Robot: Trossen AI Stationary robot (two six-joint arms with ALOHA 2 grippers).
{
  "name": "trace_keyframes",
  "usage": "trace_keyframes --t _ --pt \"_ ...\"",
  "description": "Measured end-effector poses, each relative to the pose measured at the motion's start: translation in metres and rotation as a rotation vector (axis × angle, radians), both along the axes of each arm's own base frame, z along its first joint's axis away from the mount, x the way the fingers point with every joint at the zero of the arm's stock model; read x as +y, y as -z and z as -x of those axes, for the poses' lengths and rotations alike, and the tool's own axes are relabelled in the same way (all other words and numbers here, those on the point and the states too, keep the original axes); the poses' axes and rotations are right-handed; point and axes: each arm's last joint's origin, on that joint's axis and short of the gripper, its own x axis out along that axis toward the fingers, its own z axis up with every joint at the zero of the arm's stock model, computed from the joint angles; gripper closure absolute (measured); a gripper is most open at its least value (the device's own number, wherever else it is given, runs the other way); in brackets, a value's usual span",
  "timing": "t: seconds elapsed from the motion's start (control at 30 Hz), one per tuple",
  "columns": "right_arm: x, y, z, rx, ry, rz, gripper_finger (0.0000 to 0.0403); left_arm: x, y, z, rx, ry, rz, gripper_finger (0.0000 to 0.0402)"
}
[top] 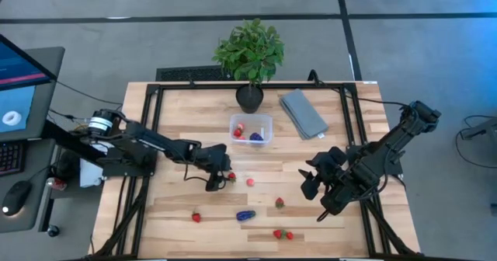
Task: Pick and placing Produce into tupperware
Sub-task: Put the red strawberry into the transparent bin
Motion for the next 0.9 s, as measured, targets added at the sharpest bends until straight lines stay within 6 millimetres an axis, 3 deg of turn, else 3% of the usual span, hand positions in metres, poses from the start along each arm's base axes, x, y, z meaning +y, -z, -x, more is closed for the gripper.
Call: trace_keyframes --t 0.9 --pt "-0.001 0.000 0.000 0.003 0.001 0.007 0.0182 0.011 -0.001 -0.001 0.016 -0.008 0.135 0.0195"
